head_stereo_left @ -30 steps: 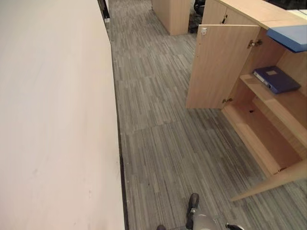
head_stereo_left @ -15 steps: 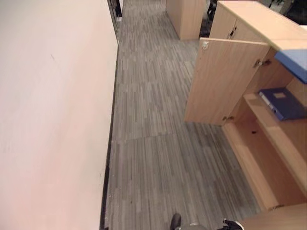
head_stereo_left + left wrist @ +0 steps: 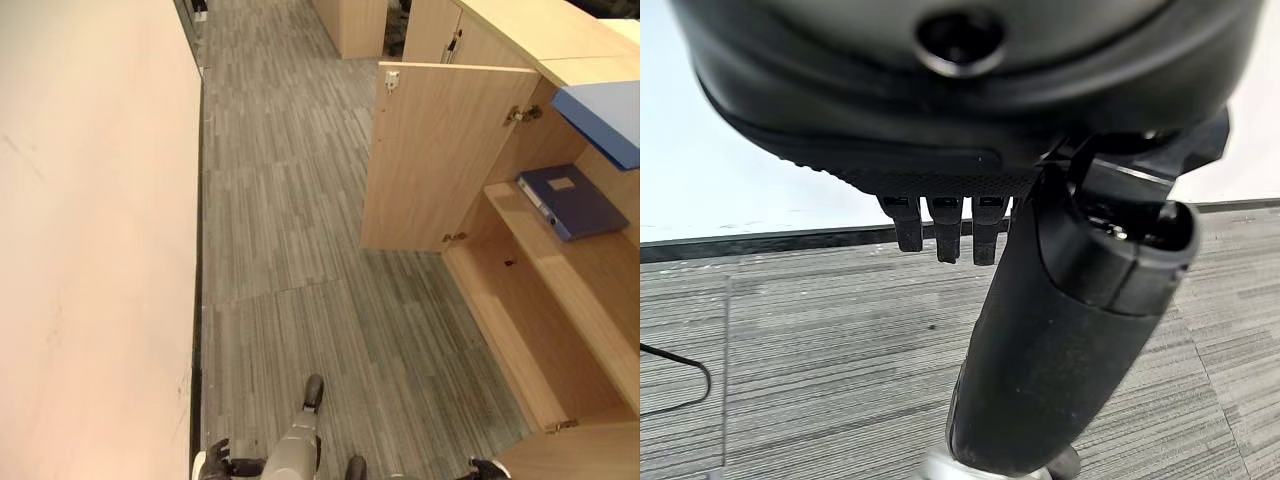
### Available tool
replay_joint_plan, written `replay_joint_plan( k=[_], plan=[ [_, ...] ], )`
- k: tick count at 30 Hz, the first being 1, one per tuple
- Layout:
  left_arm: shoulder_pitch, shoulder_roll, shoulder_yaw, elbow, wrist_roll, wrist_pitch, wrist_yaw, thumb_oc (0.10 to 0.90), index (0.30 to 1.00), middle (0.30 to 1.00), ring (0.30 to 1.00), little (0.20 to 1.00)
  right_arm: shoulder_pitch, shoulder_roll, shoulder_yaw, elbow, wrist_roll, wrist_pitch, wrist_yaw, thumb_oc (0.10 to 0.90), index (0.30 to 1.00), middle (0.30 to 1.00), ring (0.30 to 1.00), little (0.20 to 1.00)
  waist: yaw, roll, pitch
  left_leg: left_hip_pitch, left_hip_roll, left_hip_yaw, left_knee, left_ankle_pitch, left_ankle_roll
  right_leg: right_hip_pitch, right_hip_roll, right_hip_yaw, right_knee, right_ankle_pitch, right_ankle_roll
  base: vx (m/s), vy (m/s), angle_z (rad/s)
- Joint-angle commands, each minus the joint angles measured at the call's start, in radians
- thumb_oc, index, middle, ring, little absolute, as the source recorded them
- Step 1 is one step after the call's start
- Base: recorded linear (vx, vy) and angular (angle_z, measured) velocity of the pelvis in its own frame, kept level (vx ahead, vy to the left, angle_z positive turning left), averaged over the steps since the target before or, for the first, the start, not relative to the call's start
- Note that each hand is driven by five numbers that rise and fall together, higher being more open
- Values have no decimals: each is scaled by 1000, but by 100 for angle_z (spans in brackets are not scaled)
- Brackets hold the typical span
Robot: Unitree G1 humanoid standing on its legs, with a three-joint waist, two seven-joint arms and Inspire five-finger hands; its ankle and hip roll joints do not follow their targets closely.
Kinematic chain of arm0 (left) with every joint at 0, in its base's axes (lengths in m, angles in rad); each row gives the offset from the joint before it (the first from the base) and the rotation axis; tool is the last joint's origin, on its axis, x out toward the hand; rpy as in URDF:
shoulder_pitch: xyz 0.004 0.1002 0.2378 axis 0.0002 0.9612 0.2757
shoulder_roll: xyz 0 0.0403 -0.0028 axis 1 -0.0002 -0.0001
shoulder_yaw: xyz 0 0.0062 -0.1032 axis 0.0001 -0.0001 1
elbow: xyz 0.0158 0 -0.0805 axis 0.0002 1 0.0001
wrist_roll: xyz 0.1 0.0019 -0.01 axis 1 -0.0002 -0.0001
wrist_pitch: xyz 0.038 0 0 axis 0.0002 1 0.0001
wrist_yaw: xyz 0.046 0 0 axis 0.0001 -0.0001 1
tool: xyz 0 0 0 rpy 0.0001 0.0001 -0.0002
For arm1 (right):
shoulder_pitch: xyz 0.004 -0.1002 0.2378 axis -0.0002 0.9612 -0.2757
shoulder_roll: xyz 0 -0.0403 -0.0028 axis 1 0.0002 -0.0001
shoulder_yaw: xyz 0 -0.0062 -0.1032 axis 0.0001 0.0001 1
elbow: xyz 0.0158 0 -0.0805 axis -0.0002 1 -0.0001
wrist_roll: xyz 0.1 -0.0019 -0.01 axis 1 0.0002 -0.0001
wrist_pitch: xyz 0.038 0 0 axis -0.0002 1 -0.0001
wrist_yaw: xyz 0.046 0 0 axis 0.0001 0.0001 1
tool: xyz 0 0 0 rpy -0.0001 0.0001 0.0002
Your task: Put the empty folder in the office cabinet
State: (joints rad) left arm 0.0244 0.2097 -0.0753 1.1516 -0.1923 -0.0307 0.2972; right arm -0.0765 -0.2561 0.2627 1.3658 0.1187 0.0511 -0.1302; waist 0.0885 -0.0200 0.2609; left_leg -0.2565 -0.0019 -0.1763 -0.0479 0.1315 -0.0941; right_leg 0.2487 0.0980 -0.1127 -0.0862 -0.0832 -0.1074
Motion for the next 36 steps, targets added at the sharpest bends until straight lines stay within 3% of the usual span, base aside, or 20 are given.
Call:
replay_joint_plan(
  k=[1,3,10,11,12,13,15,16,17,19,20,21,25,29,32,33,34,36],
  plan=[
    [-2,23,1,-5,-18,-29,29,800,900,900,900,900,46,-17,15,-4,-38,-1,-7,800,900,900,900,900,24,-21,-44,10,-17,7,-11,51,43,-41,-50,37,94,-68,109,328,171,-68],
    [-3,5,37,50,-98,-37,34,800,900,900,900,900,59,-6,-2,13,-28,4,-3,800,900,900,900,900,21,-25,-75,38,-29,-7,-11,70,50,-21,-63,71,90,-84,119,386,239,-65],
    [6,1,101,138,-150,-25,36,800,900,900,900,900,85,22,-31,25,-23,11,13,800,900,900,900,900,18,-41,-145,93,-76,69,15,-18,120,-49,-159,101,188,-87,184,285,261,-44],
    [2,5,108,141,-140,-21,40,800,900,900,900,900,74,19,-35,14,-27,8,10,800,900,900,900,900,13,-32,-149,129,-95,88,18,-56,147,-118,-198,100,327,-49,209,252,382,-78],
    [-1,2,106,143,-131,-19,43,800,900,900,900,900,58,9,-44,8,-24,9,4,800,900,900,900,900,10,-18,-134,171,-115,110,18,-84,170,-199,-245,81,493,60,219,306,501,-91],
    [0,0,102,143,-125,-16,42,800,900,900,900,900,49,2,-44,4,-29,9,-2,800,900,900,900,900,6,-5,-122,196,-124,123,14,-99,183,-224,-277,46,567,117,206,200,406,-63],
    [4,-1,95,147,-116,-12,41,800,900,900,900,900,43,0,-42,-4,-38,7,-10,800,900,900,900,900,0,18,-110,248,-129,144,5,-124,191,-254,-330,-47,671,115,178,204,286,-29],
    [7,-2,91,150,-106,-10,42,800,900,900,900,900,44,1,-38,-8,-44,5,-11,800,900,900,900,900,0,18,-110,283,-135,158,-5,-150,191,-256,-366,-94,688,95,181,216,221,-6],
    [7,-5,88,153,-98,-10,43,800,900,900,900,900,42,0,-37,-14,-47,4,-14,800,900,900,900,900,-5,28,-104,298,-128,176,-3,-157,194,-262,-388,-156,677,95,171,246,136,-15],
    [6,-6,86,153,-95,-10,45,800,900,900,900,900,38,-3,-35,-17,-48,4,-16,800,900,900,900,900,-5,27,-98,324,-125,184,-11,-179,189,-277,-395,-173,666,69,182,154,26,-37],
    [3,-8,82,149,-96,-12,47,800,900,900,900,900,23,-10,-36,-22,-46,2,-20,800,900,900,900,900,-10,48,-78,334,-104,197,-7,-194,183,-335,-384,-220,609,41,183,120,-19,-31],
    [3,-9,80,146,-91,-14,51,800,900,900,900,900,17,-12,-37,-23,-42,2,-24,800,900,900,900,900,-14,53,-65,341,-97,207,-1,-202,180,-355,-382,-238,566,42,190,146,-31,-30],
    [-9,-1,76,133,-80,-18,70,800,900,900,900,900,1,-7,-29,-55,-26,-1,-40,800,900,900,900,900,-29,36,-28,391,-78,252,14,-254,158,-407,-341,-294,277,138,242,181,-132,-36],
    [-19,11,84,116,-56,-14,100,800,900,900,900,900,15,12,-27,-74,-19,7,-50,800,900,900,900,900,-45,11,-5,447,-55,247,41,-316,128,-444,-315,-261,45,248,293,292,-208,-40],
    [-19,4,98,141,-53,-14,112,800,900,900,900,900,26,19,-26,-60,-17,4,-48,800,900,900,900,900,-47,-7,-24,481,-59,240,30,-349,117,-421,-324,-283,3,292,299,367,-223,6],
    [-18,3,98,141,-53,-14,113,800,900,900,900,900,28,18,-25,-60,-17,4,-48,800,900,900,900,900,-48,-1,-24,485,-55,240,30,-354,117,-417,-319,-284,3,290,301,403,-259,34],
    [-15,-3,107,157,-63,-16,116,800,900,900,900,900,30,18,-37,-46,-4,2,-52,800,900,900,900,900,-55,-9,-38,503,-37,247,25,-362,106,-414,-321,-306,16,300,294,329,-202,20],
    [-10,-12,103,163,-70,-22,113,800,900,900,900,900,39,13,-39,-35,5,-1,-57,800,900,900,900,900,-64,9,-49,510,7,245,31,-375,90,-407,-297,-310,47,274,285,514,-364,1]
  ],
)
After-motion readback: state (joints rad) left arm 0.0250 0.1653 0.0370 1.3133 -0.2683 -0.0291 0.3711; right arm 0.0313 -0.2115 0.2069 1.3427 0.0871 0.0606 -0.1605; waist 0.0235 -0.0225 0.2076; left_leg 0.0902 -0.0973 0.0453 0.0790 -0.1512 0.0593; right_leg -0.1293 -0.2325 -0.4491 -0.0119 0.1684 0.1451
